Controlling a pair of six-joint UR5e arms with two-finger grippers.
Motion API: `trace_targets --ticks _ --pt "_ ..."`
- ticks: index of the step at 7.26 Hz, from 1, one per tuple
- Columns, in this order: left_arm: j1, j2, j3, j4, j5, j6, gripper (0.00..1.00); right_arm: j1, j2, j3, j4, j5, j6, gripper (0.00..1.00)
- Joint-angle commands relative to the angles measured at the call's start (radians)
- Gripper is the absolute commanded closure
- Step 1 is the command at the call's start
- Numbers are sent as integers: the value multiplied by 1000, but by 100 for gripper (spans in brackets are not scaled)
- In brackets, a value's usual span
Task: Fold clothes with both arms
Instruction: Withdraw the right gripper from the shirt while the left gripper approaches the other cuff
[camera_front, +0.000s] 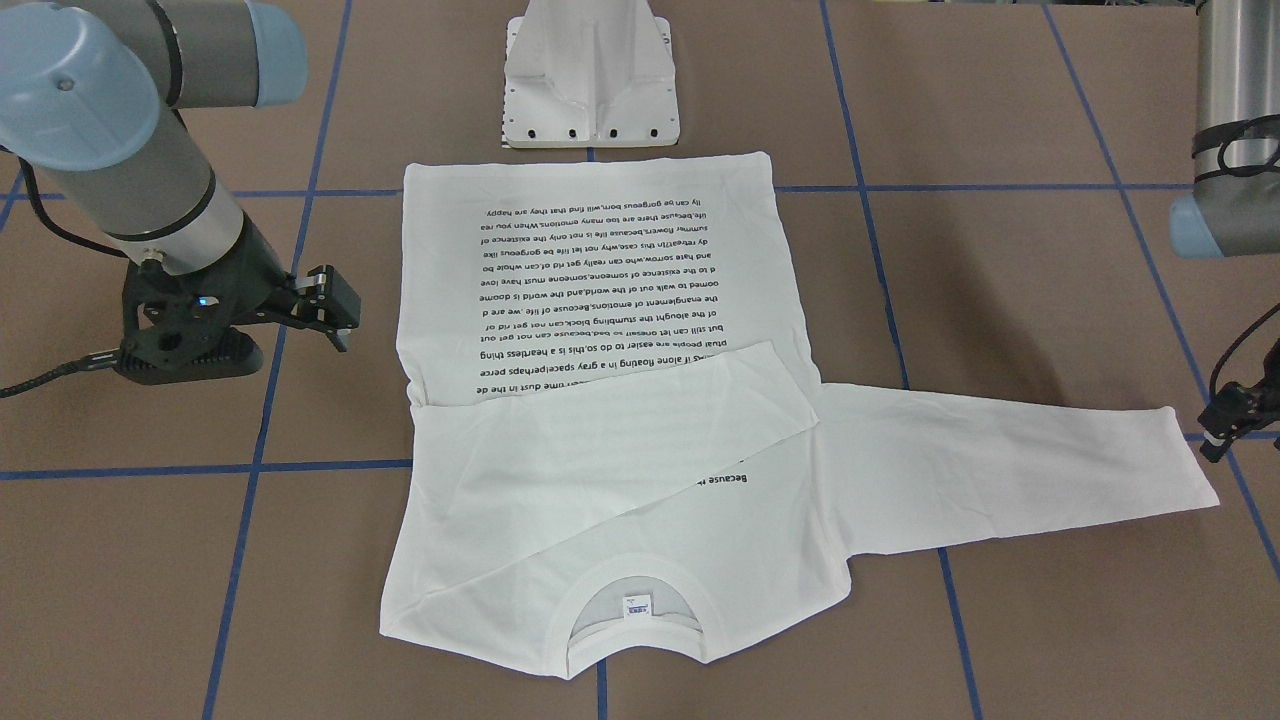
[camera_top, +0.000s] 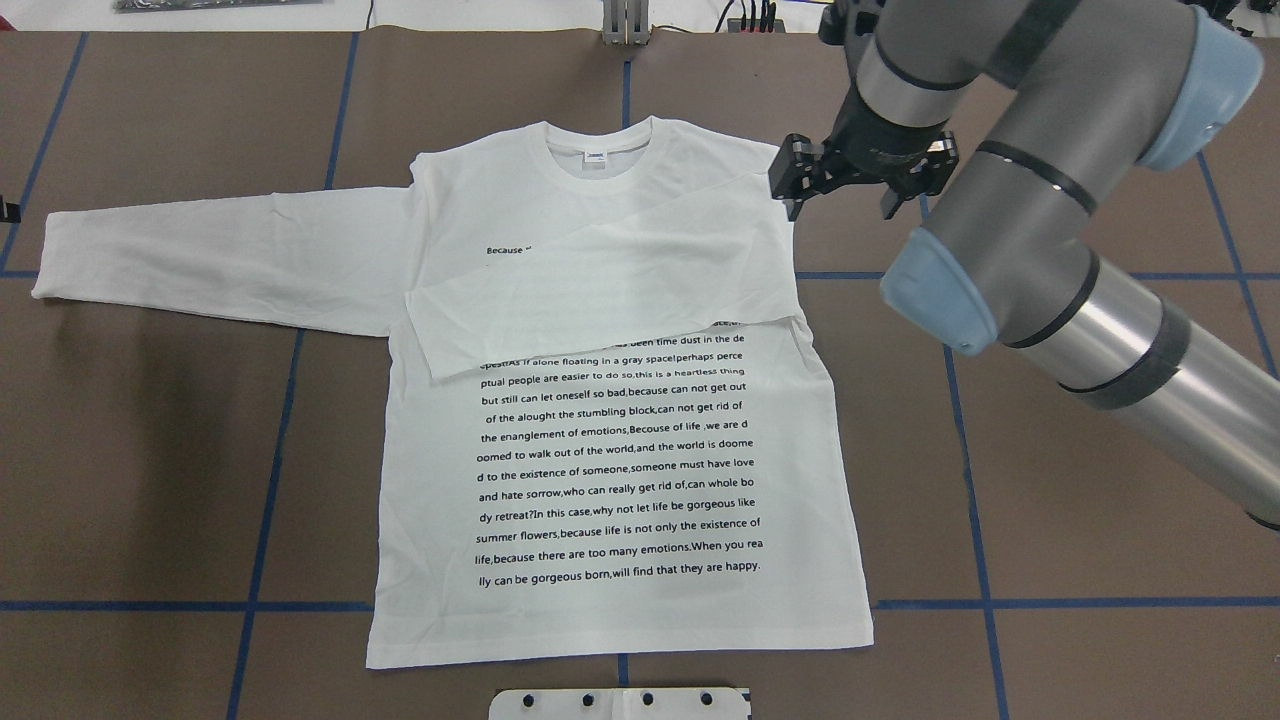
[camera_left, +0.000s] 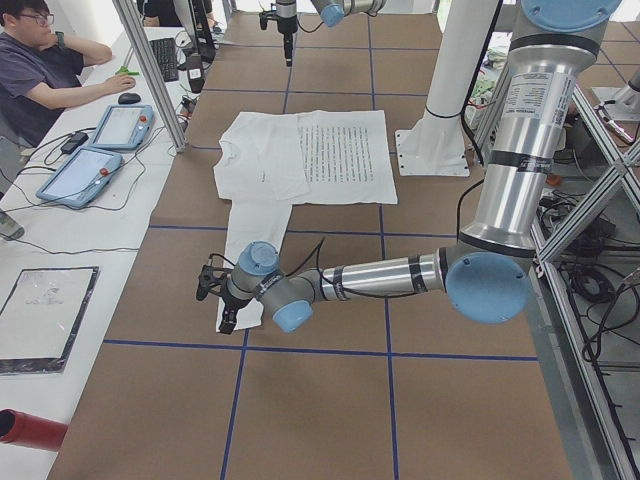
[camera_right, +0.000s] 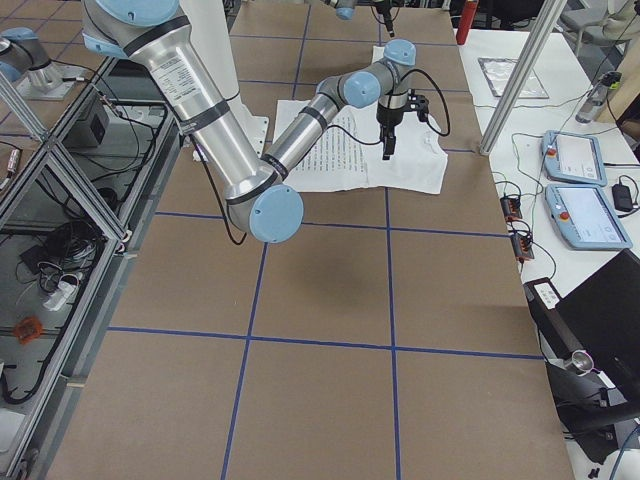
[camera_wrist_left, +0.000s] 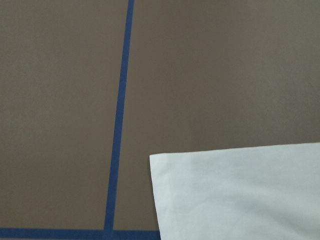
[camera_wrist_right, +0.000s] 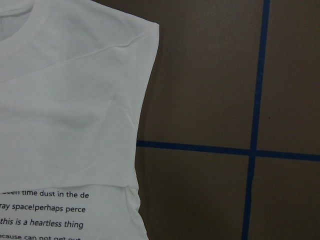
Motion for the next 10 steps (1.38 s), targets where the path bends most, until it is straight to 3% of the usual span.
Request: trace_targets --ticks 1,4,7,10 --pt "33 -16 65 -29 17 -2 3 12 -17 12 1 3 -28 0" --pt "73 -17 76 -25 17 -4 3 9 -22 11 5 3 -27 0" --pt "73 -13 78 -25 17 -1 15 3 -19 11 7 1 -24 0" --pt "75 -11 93 -25 17 -1 15 3 -16 12 7 1 -22 0"
